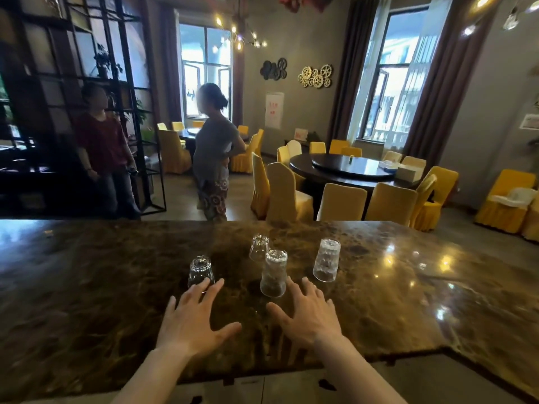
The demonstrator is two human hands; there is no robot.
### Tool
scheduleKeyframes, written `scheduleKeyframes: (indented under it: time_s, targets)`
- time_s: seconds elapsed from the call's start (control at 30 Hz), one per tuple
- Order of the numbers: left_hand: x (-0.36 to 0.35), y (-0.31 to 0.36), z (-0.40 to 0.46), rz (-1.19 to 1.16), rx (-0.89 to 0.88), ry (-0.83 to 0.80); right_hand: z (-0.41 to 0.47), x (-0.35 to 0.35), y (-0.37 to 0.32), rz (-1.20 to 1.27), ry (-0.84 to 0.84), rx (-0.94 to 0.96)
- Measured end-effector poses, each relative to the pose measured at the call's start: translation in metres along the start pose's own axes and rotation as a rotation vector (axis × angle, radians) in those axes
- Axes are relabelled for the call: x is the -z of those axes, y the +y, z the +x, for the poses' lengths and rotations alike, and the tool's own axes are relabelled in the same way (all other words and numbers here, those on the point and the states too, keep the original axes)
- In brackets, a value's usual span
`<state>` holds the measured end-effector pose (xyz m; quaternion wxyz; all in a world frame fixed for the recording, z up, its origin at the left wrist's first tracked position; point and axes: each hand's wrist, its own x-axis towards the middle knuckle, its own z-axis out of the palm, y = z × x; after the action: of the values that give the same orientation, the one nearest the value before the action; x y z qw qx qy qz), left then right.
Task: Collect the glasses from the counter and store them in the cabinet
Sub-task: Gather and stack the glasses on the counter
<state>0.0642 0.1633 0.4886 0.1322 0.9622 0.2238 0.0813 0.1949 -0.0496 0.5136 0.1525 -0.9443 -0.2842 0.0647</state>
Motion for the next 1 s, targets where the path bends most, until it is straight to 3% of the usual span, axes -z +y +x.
scheduleKeyframes:
  time_s: [0.23,0.47,0.57,0.7,0.9,1.0]
  targets:
    - [-0.002,-0.004,0.08,0.142,0.049,0.004,0.101,-0.001,-0.001,-0.158,0.054,0.216]
    - [0.002,-0.02,0.147,0.369,0.105,-0.204,0.189,0.004,-0.001,-0.486,-0.071,0.525]
    - [-0.002,-0.024,0.171,0.502,0.055,-0.335,0.203,-0.005,-0.005,-0.62,-0.154,0.581]
    - [-0.007,-0.034,0.195,0.654,-0.047,-0.463,0.209,-0.012,-0.011,-0.815,-0.124,0.626]
    - [-0.018,-0.044,0.209,0.805,-0.232,-0.401,0.211,-0.022,-0.023,-1.125,-0.095,0.663]
    - [-0.015,-0.046,0.216,0.768,-0.259,-0.378,0.214,-0.025,-0.027,-1.148,-0.092,0.685]
